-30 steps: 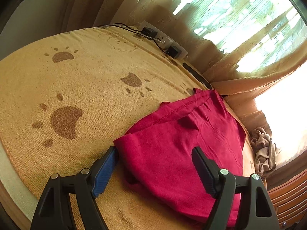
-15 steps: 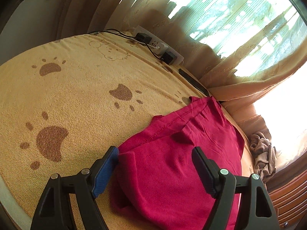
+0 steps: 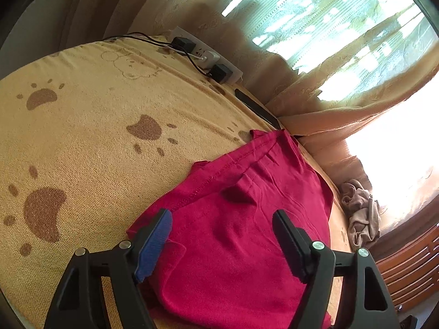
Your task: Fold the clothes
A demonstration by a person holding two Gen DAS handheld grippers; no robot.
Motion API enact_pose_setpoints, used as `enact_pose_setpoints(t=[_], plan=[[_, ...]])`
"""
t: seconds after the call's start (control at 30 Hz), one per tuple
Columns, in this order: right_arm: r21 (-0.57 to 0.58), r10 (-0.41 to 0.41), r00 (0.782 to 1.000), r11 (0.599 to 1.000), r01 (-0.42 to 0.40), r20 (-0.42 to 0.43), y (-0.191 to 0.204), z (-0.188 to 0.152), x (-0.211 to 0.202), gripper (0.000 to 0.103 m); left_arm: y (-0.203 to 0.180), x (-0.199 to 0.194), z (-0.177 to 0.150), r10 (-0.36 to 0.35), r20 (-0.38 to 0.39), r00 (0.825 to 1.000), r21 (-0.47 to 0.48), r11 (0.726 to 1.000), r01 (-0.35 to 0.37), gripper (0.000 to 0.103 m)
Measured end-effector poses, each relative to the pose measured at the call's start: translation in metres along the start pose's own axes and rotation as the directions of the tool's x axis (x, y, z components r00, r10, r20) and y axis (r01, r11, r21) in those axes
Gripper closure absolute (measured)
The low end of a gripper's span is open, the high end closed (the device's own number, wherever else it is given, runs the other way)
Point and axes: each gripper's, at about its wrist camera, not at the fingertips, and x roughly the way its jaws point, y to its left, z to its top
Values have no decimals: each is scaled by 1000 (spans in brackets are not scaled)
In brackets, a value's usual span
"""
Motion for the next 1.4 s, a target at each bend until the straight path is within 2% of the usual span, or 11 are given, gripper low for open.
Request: enact_pose_setpoints(t=[0.07, 0.17, 0.3, 0.43, 0.57, 0.8, 1.0, 1.03, 1.07, 1.27, 1.4], plan=[[-10, -3, 1000, 1000, 3, 15, 1, 0, -2, 66, 5, 1, 0, 9, -10, 1000, -18, 1000, -9, 46], [-17, 0, 1000, 1000, 0, 20, 1, 0, -3, 66, 18, -1, 0, 10, -15, 1000, -65, 998, -11, 64], [-17, 0, 1000, 1000, 0, 24, 1, 0, -4, 66, 32, -15, -1, -18, -3, 1000, -130, 991, 18, 64], [-21, 4, 999, 1000, -3, 31, 2, 0, -4, 65, 33, -28, -8, 18, -10, 1000, -112, 994, -19, 61], [-22, 9, 999, 1000, -8, 39, 1, -1, -6, 65, 44, -37, -13, 36, -39, 999, -165, 985, -42, 60], [-28, 15, 999, 1000, -14, 50, 1, -2, -10, 64, 61, -38, -15, 5, -71, 997, -263, 964, -24, 60], [-28, 6, 997, 1000, -4, 75, 1, -3, -15, 63, 47, -27, -10, 36, -65, 997, -172, 984, -46, 61], [-26, 3, 997, 1000, -1, 82, 0, -4, -17, 63, 45, -25, -10, 44, -64, 997, -153, 987, -53, 75], [-23, -1, 996, 1000, 3, 89, 0, -4, -20, 63, 43, -22, -10, 55, -68, 996, -132, 989, -64, 98], [15, -31, 994, 999, 29, 101, -12, -6, -24, 63, 39, -27, -5, 88, -51, 995, -65, 994, -91, 98], [15, -57, 994, 998, 56, 94, -15, -5, -21, 61, 31, -36, 2, 78, -14, 997, -45, 996, -78, 98]])
